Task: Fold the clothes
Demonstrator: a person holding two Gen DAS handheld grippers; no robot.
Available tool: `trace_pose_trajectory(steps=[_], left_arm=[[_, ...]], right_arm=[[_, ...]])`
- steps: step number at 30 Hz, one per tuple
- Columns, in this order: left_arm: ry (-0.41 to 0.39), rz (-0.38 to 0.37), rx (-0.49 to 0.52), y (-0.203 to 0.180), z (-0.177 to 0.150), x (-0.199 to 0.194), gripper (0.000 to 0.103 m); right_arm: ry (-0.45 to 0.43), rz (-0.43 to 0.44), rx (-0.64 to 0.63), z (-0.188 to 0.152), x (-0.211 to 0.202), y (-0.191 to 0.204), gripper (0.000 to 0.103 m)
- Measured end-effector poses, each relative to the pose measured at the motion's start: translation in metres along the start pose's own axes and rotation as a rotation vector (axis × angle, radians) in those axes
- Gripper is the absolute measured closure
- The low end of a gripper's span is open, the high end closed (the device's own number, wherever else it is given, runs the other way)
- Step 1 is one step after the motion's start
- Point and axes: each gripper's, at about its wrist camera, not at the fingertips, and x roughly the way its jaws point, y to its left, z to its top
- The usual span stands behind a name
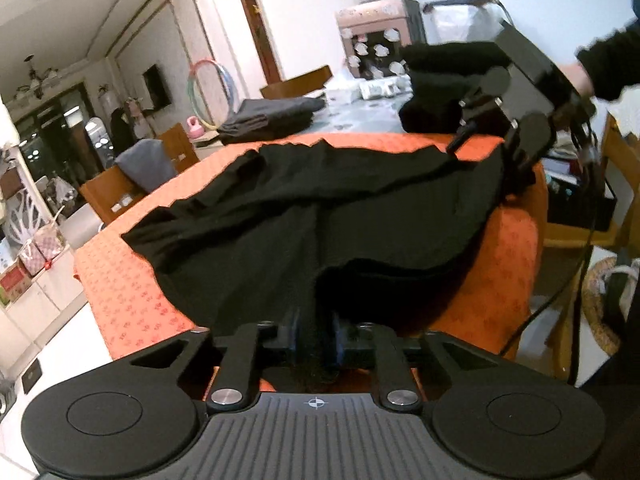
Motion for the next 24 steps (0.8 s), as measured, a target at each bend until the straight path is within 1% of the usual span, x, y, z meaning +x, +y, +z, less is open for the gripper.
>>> trace_pose_trajectory(steps=[2,5,7,10,11,13,14,15,16,18,19,21,24], left_arm=[[0.01,-0.007,0.016,-0.002,-0.002,0.007,0.068],[0.016,-0.012,0.04,-0.004,-0.002,0.016,0.064],[0.029,-0.021,0.045,-0.002,-0.001,0.025,0.063],[0.041,-0.025,0.055,0.003,0.001,0.037,0.063],[0.051,-0.03,0.052,0.005,0.002,0.041,0.063],[0.083,-0.047,0.047,0.009,0.003,0.049,0.063],[0.098,-0.056,0.045,0.011,0.003,0.053,0.072],[0.106,-0.065,0.046,0.011,0.003,0.054,0.087],[0.113,-0.073,0.046,0.012,0.003,0.054,0.088],[0.106,-0.076,0.014,0.016,0.007,0.052,0.092],[0.102,-0.076,-0.013,0.02,0.01,0.05,0.093],[0.094,-0.074,-0.067,0.029,0.017,0.045,0.093],[0.082,-0.048,-0.123,0.051,0.033,0.051,0.093]], right_arm=[[0.013,0.036,0.006,0.003,0.001,-0.004,0.045],[0.026,0.075,0.012,0.005,0.004,-0.009,0.046],[0.035,0.112,0.024,0.006,0.005,-0.013,0.053],[0.045,0.155,0.035,0.01,0.006,-0.019,0.06],[0.049,0.165,0.036,0.011,0.006,-0.021,0.061],[0.057,0.184,0.039,0.015,0.007,-0.025,0.068],[0.06,0.194,0.04,0.016,0.007,-0.027,0.07],[0.064,0.204,0.041,0.018,0.007,-0.029,0.077],[0.068,0.213,0.042,0.019,0.007,-0.031,0.085],[0.075,0.233,0.044,0.023,0.008,-0.035,0.092],[0.079,0.243,0.046,0.024,0.008,-0.037,0.094],[0.085,0.259,0.043,0.029,0.007,-0.042,0.094],[0.081,0.266,0.014,0.043,-0.001,-0.057,0.095]])
